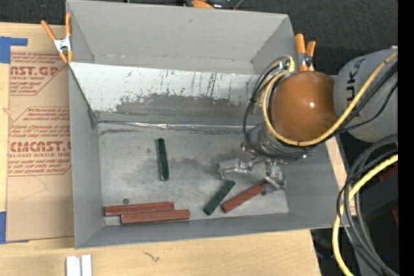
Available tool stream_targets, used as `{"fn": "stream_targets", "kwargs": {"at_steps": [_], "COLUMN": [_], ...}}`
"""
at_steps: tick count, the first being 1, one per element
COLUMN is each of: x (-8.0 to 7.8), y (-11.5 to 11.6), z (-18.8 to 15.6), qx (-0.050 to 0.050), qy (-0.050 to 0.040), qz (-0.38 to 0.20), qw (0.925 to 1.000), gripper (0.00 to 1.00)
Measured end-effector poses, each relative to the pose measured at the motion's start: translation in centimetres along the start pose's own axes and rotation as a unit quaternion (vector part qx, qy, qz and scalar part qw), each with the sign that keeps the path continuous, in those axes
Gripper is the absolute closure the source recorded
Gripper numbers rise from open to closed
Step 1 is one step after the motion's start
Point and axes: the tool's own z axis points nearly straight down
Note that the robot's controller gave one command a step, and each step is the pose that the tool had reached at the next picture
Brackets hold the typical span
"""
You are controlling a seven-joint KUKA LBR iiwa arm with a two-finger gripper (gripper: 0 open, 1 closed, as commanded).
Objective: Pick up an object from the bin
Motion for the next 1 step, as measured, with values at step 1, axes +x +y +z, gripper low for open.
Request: {"fn": "stream_targets", "kwargs": {"at_steps": [1], "x": [1.5], "y": [4.76], "z": [-0.47], "qx": [0.0], "qy": [0.0], "qz": [-0.014], "qw": [0.9999], "gripper": [0.0]}}
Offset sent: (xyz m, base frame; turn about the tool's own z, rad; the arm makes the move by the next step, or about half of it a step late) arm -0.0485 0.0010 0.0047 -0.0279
